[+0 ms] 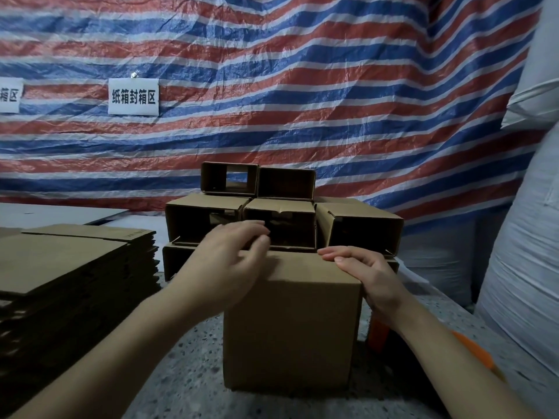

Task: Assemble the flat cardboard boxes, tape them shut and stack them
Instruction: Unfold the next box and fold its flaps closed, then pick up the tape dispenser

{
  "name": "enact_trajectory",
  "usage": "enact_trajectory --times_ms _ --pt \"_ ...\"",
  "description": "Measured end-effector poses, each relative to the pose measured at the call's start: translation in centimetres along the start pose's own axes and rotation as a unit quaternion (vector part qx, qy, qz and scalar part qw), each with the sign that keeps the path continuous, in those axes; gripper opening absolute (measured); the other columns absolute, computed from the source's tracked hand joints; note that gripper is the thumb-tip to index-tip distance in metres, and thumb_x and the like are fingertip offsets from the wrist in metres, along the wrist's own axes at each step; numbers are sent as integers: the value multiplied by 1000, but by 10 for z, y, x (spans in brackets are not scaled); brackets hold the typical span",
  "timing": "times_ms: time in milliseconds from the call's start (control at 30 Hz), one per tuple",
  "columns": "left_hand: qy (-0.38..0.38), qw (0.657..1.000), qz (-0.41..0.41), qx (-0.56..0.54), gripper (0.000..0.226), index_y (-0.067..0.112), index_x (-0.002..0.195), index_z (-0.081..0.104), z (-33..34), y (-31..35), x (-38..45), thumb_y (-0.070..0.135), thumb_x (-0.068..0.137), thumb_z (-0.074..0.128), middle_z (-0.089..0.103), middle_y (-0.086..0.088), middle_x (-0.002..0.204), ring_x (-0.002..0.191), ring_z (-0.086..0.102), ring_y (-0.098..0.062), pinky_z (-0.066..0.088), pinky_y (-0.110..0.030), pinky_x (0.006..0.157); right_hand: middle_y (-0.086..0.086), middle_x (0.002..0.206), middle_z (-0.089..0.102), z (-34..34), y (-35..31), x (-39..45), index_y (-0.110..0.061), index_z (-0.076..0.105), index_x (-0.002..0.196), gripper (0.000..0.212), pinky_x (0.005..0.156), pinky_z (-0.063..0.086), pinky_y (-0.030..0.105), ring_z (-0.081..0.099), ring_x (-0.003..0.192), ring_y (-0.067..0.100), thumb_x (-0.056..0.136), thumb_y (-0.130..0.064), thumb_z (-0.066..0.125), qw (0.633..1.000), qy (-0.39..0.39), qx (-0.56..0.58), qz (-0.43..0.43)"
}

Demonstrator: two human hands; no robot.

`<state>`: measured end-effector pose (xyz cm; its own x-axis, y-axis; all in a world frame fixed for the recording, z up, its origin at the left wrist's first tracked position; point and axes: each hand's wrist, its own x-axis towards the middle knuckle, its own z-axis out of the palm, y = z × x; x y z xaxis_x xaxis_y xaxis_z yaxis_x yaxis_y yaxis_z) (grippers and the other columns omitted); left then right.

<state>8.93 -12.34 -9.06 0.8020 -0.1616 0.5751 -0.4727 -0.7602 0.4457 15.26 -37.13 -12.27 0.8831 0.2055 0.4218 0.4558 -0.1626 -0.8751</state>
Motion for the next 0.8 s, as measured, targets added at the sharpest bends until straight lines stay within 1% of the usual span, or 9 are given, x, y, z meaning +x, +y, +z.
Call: enact_trajectory --times_ms 67,133,200,267,400,533,633,700,800 --pt "-32 992 44 115 63 37 148 35 11 16 -2 63 91 25 37 19 151 136 29 2 15 -26 114 -16 109 73 0 -1 -1 -15 77 106 26 92 48 32 64 106 5 101 -12 52 1000 2 1 2" --pt "-62 978 63 191 67 36 151 26 27 24 -1 68 92 20 29 16 157 144 23 -4 6 -27 115 -15 110 73 -1 -2 -1 -15 77 107 26 94 49 33 63 108 7 101 -12 53 1000 1 -5 4" --pt "-72 963 72 248 71 35 148 33 38 25 -2 72 90 14 38 13 153 141 32 -8 14 -33 119 -17 111 73 -1 -3 -1 -14 78 106 25 93 48 30 63 108 4 101 -12 53 1000 1 -16 3" --pt "-54 957 76 275 74 34 138 45 40 23 -3 74 86 10 51 13 144 133 44 -10 28 -34 113 -17 112 72 0 -4 -1 -14 78 106 25 91 47 27 62 107 1 101 -12 53 1000 0 -14 1" --pt "-38 957 89 272 76 35 135 50 43 19 -3 75 85 9 55 13 139 129 49 -9 35 -32 108 -17 115 71 -1 -1 -1 -18 78 106 24 96 49 33 61 114 9 101 -16 54 1000 -5 -14 12" --pt "-32 956 103 272 81 33 136 51 43 17 -4 74 84 4 56 12 140 129 50 -9 37 -31 107 -16 123 67 -8 -2 -3 -37 72 114 31 102 44 36 58 121 9 100 -46 46 999 -23 -5 28" --pt "-23 957 109 267 80 33 135 52 44 16 -4 73 85 3 57 12 138 128 50 -10 38 -31 106 -8 117 68 -31 -10 5 -32 67 110 29 92 45 31 60 115 11 105 -43 41 994 70 -61 50" --pt "-21 957 112 267 76 33 133 52 44 16 -3 72 87 7 58 12 136 126 52 -10 39 -30 105 -6 100 68 -56 -15 7 -30 64 97 23 71 45 27 63 95 11 103 -45 48 949 95 -284 101" --pt "-14 958 115 261 72 33 136 50 46 15 -3 71 89 10 56 12 139 128 50 -9 38 -30 106 -4 86 63 -88 -5 1 -27 60 89 32 58 41 25 61 78 10 99 -54 49 831 4 -518 203"
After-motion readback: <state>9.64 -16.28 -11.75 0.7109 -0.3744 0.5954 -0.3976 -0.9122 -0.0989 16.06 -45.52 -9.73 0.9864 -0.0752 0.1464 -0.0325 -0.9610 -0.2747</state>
